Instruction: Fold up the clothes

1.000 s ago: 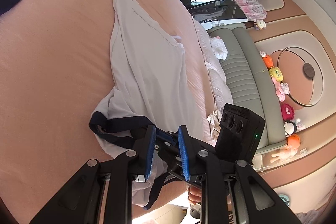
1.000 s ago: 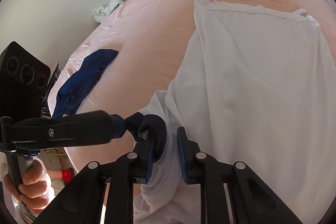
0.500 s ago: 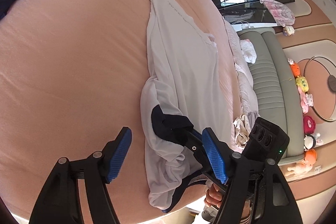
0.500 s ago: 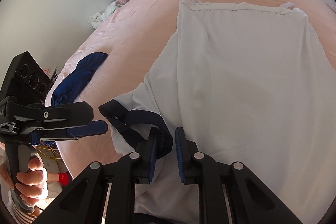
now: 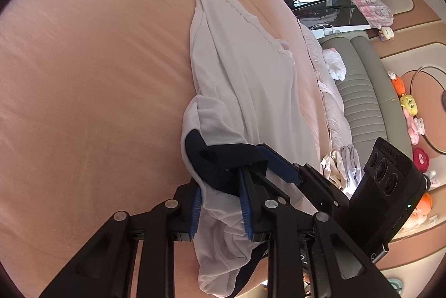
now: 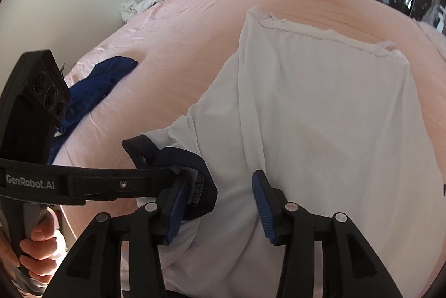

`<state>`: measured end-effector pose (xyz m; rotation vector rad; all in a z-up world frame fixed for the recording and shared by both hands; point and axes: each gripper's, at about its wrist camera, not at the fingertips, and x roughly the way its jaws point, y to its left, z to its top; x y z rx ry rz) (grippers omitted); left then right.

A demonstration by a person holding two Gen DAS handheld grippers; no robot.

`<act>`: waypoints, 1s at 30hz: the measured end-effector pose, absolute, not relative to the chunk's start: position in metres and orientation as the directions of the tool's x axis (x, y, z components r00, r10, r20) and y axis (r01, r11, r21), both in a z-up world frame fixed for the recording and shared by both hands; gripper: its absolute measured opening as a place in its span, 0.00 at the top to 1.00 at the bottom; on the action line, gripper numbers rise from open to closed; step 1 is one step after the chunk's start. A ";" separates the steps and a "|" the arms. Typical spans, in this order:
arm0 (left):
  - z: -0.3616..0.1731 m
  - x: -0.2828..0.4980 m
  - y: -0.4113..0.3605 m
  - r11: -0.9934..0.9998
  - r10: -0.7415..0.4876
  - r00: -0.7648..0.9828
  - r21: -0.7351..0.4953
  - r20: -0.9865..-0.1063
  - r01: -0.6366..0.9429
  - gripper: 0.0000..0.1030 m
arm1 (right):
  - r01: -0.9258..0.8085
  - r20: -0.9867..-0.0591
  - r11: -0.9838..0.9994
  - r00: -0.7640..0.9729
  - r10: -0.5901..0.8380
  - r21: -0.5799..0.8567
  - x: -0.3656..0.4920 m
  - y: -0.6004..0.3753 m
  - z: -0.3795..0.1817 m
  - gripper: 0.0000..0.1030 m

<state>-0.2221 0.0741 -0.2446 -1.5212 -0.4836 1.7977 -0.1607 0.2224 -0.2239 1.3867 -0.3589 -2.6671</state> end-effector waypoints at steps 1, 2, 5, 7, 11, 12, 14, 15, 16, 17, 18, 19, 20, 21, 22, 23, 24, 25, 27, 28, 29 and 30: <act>-0.241 -0.223 0.073 -0.676 0.718 -0.054 -0.676 -0.694 -0.294 0.81 | 0.001 -0.793 -0.971 -0.577 -0.194 0.237 -0.162 0.220 -0.222 0.55; -0.237 -0.224 0.073 -0.682 0.711 -0.065 -0.664 -0.701 -0.306 0.81 | 0.010 -0.796 -0.977 -0.579 -0.180 0.214 -0.164 0.217 -0.220 0.55; -0.234 -0.229 0.070 -0.662 0.732 -0.061 -0.688 -0.678 -0.298 0.81 | 0.020 -0.795 -0.983 -0.584 -0.161 0.185 -0.166 0.216 -0.216 0.60; -0.234 -0.232 0.069 -0.632 0.761 -0.046 -0.723 -0.647 -0.280 0.81 | 0.014 -0.791 -0.980 -0.588 -0.171 0.201 -0.165 0.220 -0.213 0.84; -0.229 -0.233 0.080 -0.615 0.773 -0.041 -0.732 -0.633 -0.294 0.81 | 0.003 -0.781 -0.972 -0.596 -0.189 0.233 -0.161 0.227 -0.208 0.91; -0.228 -0.232 0.084 -0.604 0.781 -0.033 -0.740 -0.624 -0.298 0.81 | 0.000 -0.778 -0.970 -0.598 -0.194 0.241 -0.161 0.229 -0.206 0.91; -0.225 -0.231 0.091 -0.574 0.801 -0.014 -0.762 -0.598 -0.301 0.81 | -0.005 -0.773 -0.966 -0.601 -0.203 0.257 -0.159 0.233 -0.203 0.92; -0.223 -0.231 0.095 -0.558 0.812 -0.006 -0.773 -0.584 -0.302 0.81 | -0.008 -0.770 -0.964 -0.603 -0.207 0.265 -0.158 0.235 -0.202 0.92; -0.221 -0.231 0.098 -0.545 0.820 0.001 -0.781 -0.573 -0.305 0.81 | -0.011 -0.767 -0.962 -0.605 -0.211 0.273 -0.158 0.237 -0.201 0.92; -0.219 -0.230 0.103 -0.535 0.825 0.007 -0.785 -0.565 -0.312 0.81 | -0.013 -0.765 -0.959 -0.607 -0.216 0.281 -0.157 0.239 -0.199 0.92; -0.216 -0.230 0.107 -0.525 0.829 0.014 -0.788 -0.559 -0.322 0.81 | -0.016 -0.762 -0.957 -0.609 -0.220 0.289 -0.156 0.241 -0.198 0.92; -0.213 -0.229 0.111 -0.515 0.834 0.022 -0.791 -0.552 -0.331 0.81 | -0.019 -0.759 -0.955 -0.611 -0.224 0.297 -0.155 0.243 -0.196 0.92; -0.211 -0.229 0.115 -0.503 0.839 0.030 -0.796 -0.543 -0.336 0.81 | -0.021 -0.756 -0.952 -0.613 -0.229 0.305 -0.155 0.245 -0.195 0.92; -0.209 -0.228 0.119 -0.490 0.846 0.040 -0.804 -0.532 -0.337 0.81 | -0.024 -0.753 -0.949 -0.615 -0.233 0.313 -0.154 0.247 -0.194 0.92; -0.208 -0.228 0.123 -0.476 0.852 0.049 -0.812 -0.520 -0.338 0.81 | -0.030 -0.747 -0.945 -0.620 -0.239 0.327 -0.152 0.251 -0.192 0.92; -0.206 -0.228 0.127 -0.467 0.856 0.060 -0.817 -0.514 -0.340 0.81 | -0.042 -0.739 -0.935 -0.626 -0.249 0.351 -0.149 0.257 -0.190 0.93; -0.205 -0.227 0.132 -0.462 0.856 0.068 -0.817 -0.513 -0.344 0.81 | -0.054 -0.734 -0.926 -0.628 -0.259 0.373 -0.147 0.263 -0.188 0.93; -0.203 -0.225 0.136 -0.457 0.857 0.073 -0.818 -0.510 -0.348 0.81 | -0.067 -0.727 -0.917 -0.633 -0.265 0.393 -0.144 0.269 -0.187 0.92; -0.201 -0.223 0.145 -0.452 0.855 0.086 -0.816 -0.511 -0.360 0.81 | -0.091 -0.716 -0.900 -0.642 -0.273 0.425 -0.139 0.280 -0.185 0.93; -0.201 -0.221 0.148 -0.451 0.852 0.093 -0.813 -0.515 -0.369 0.81 | -0.098 -0.718 -0.899 -0.642 -0.270 0.426 -0.137 0.283 -0.184 0.93; -0.201 -0.219 0.152 -0.455 0.846 0.099 -0.806 -0.523 -0.378 0.81 | -0.107 -0.721 -0.899 -0.641 -0.263 0.424 -0.134 0.285 -0.185 0.92; -0.202 -0.217 0.156 -0.464 0.837 0.103 -0.796 -0.538 -0.389 0.81 | -0.115 -0.722 -0.898 -0.641 -0.259 0.424 -0.132 0.287 -0.186 0.92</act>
